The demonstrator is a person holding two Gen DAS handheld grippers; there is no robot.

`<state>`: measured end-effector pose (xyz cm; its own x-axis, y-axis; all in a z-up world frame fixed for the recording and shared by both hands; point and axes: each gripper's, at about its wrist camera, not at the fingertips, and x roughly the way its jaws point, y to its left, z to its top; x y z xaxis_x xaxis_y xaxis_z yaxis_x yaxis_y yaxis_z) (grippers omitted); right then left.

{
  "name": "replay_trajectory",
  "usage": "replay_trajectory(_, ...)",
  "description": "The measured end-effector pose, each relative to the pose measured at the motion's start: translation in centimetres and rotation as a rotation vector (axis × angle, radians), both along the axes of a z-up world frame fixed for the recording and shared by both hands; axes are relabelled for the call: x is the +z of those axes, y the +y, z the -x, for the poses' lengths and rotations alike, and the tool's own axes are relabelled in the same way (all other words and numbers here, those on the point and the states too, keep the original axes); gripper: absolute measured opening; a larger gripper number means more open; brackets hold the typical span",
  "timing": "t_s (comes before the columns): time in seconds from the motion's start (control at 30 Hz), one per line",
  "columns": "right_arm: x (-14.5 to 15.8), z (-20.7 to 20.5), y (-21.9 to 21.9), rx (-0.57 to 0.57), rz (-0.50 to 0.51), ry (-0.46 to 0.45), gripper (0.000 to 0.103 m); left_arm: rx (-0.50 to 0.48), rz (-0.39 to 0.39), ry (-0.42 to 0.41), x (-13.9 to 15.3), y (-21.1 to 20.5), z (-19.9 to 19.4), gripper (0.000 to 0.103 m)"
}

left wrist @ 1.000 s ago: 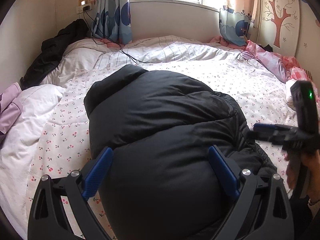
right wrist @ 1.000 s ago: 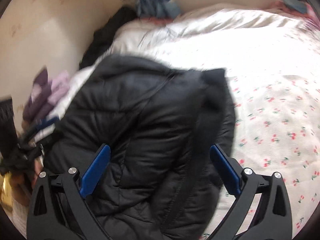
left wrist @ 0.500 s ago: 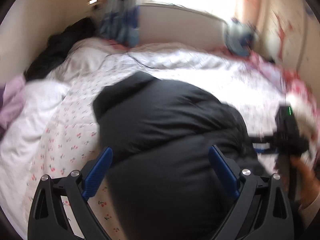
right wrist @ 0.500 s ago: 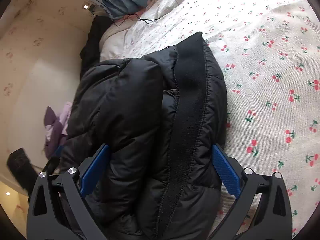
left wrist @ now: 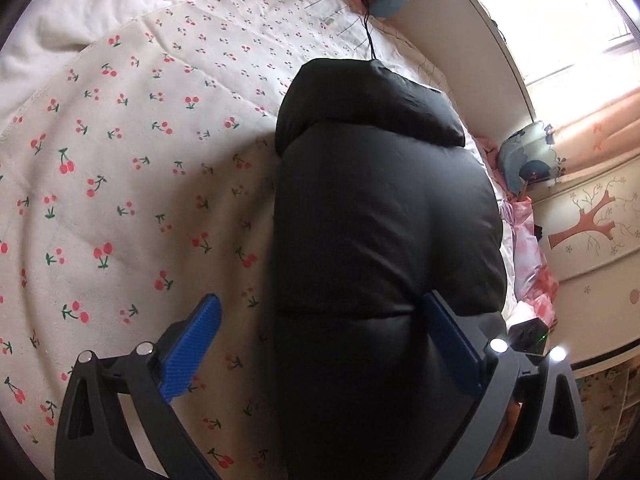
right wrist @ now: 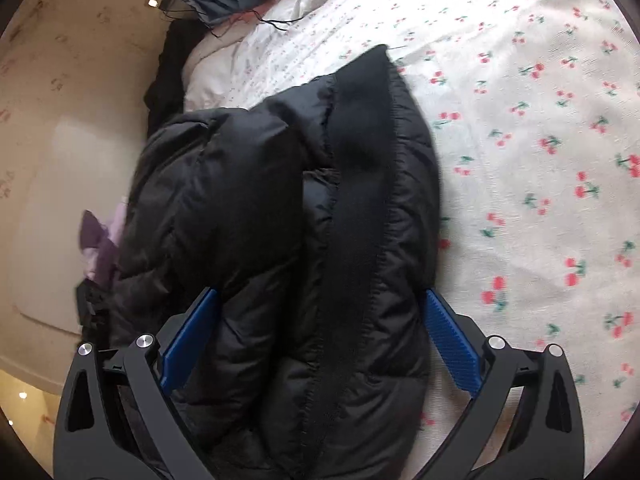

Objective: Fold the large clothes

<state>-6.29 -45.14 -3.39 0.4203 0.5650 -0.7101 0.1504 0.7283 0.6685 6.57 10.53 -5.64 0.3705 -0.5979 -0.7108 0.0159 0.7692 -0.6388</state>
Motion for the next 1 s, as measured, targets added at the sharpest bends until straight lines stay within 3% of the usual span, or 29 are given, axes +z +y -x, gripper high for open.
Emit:
replay_trajectory(0.07,-0.8,0.3,-0.5,0.008,-0.049,0.016,0.096,0.005,-0.005,-0.004,0.2,0.1,0.0,0.096)
replay_trajectory(0.17,-2.0,0.2,0.1,0.075,-0.25,0.039,0.096,0.026,-0.083,-0.028,0.8,0.4,-0.1,0.096)
replay_trajectory(0.2,-2.1,0.2,0.5,0.098,-0.271,0.034,0.096,0.029,-0.098,-0.029,0.8,0.9,0.0,0.096)
replay_trajectory(0.3,-2.0,-0.3,1.4,0.121,-0.169,0.042,0.096,0.001,-0.102,-0.005,0.2,0.6,0.0,0.096)
replay_trajectory(0.4,-2.8,-0.7,1.5,0.116,-0.245,0.043,0.097,-0.046,0.023,0.044,-0.8,0.2,-0.3,0.096)
replay_trajectory(0.47,-3.3,-0.9,1.7,0.126,-0.292,0.034,0.097,-0.117,0.187,0.095,-2.1,-0.8,-0.6,0.096)
replay_trajectory(0.5,-3.4,-0.9,1.8,0.128,-0.309,0.027,0.097,-0.128,0.22,0.095,-2.2,-1.3,-0.5,0.096)
replay_trajectory(0.6,-2.8,-1.0,2.5,0.153,-0.338,-0.042,0.097,-0.153,0.18,-0.019,-0.4,-2.9,0.2,0.096)
replay_trajectory(0.8,2.0,-2.3,6.6,0.228,-0.322,-0.223,0.097,-0.172,0.114,-0.3,5.9,-2.8,2.8,0.092)
replay_trajectory(0.9,4.5,-4.1,10.6,0.286,-0.325,-0.303,0.097,-0.107,0.109,-0.368,7.6,0.3,3.2,0.092)
replay_trajectory(1.0,3.1,-6.3,15.0,0.328,-0.308,-0.238,0.097,-0.016,0.056,-0.36,7.8,4.0,2.4,0.092)
